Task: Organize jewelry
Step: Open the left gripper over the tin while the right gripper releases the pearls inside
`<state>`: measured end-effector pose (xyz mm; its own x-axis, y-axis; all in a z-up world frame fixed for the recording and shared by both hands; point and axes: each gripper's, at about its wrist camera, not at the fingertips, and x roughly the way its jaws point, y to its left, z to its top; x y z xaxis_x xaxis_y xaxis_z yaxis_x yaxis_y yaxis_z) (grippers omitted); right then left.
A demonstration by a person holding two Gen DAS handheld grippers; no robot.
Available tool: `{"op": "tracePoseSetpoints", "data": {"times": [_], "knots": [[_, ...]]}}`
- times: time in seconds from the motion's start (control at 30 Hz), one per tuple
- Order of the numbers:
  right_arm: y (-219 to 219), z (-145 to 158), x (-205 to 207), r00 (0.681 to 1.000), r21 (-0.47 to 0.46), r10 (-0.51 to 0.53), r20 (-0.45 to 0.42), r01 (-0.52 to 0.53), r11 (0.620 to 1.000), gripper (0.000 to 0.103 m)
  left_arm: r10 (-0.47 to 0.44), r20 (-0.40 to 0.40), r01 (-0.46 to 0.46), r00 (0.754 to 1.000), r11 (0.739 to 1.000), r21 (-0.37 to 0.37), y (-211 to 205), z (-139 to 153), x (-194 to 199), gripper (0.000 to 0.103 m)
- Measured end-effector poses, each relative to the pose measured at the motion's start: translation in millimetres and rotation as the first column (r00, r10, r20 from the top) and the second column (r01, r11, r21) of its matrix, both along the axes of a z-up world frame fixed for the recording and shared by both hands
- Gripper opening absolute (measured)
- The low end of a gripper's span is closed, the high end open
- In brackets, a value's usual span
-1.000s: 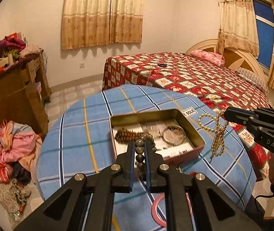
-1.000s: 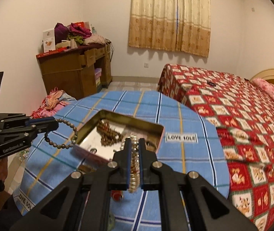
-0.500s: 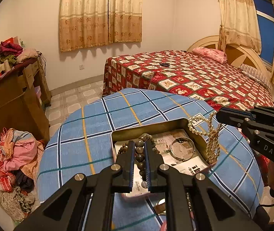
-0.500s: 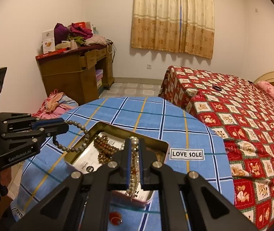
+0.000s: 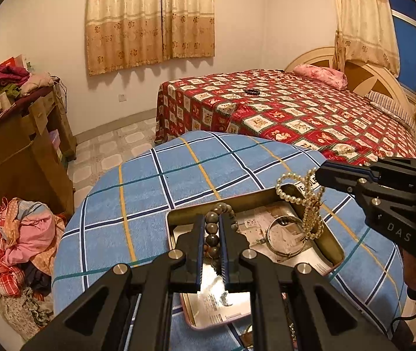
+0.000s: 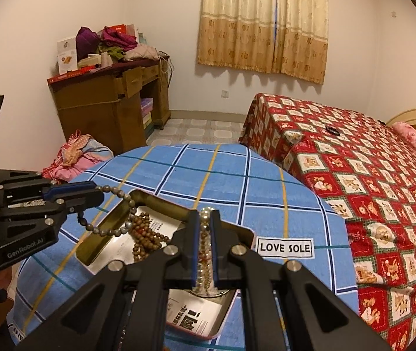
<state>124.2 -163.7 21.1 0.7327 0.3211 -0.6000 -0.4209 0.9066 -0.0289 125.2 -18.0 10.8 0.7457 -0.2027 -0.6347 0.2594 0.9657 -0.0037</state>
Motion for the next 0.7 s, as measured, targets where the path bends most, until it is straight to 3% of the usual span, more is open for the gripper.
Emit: {"op": "tracePoseSetpoints", "data": {"times": [0.37, 0.4, 0.43, 0.47, 0.5, 0.53, 0.7], "knots": [[-2, -31, 21, 0.997, 0.002, -0.038, -0.069, 0.038, 0.999, 0.010, 0.033, -0.046, -0.031, 0.998, 0.999, 0.038, 1, -25, 17, 0.011], [-3, -33, 22, 0.996, -0.002, -0.048, -0.073, 0.048, 0.999, 0.021, 0.029, -0.046, -0.027, 0.999, 0.999, 0.040, 0, -26, 16, 0.017], [-4, -34, 22, 0.996, -0.005, -0.055, -0.073, 0.055, 0.998, 0.036, 0.027, -0.047, -0.025, 0.999, 0.999, 0.039, -1, -26, 15, 0.037], [-5, -35, 23, 0.996, -0.002, -0.057, -0.075, 0.057, 0.998, 0.041, 0.030, -0.048, -0.028, 0.998, 0.999, 0.040, -1, -27, 15, 0.054], [-7, -36, 22, 0.995, 0.002, -0.059, -0.078, 0.059, 0.998, 0.047, 0.040, -0.042, -0.038, 0.998, 0.998, 0.046, -2, -27, 14, 0.086], [-7, -37, 21, 0.995, -0.005, -0.067, -0.079, 0.067, 0.998, 0.052, 0.060, -0.021, -0.059, 0.998, 0.997, 0.049, -1, -25, 11, 0.091], [-14, -39, 16, 0.992, -0.009, -0.097, -0.083, 0.096, 0.995, 0.057, 0.054, -0.025, -0.053, 0.998, 0.998, 0.043, -1, -25, 5, 0.091]]}}
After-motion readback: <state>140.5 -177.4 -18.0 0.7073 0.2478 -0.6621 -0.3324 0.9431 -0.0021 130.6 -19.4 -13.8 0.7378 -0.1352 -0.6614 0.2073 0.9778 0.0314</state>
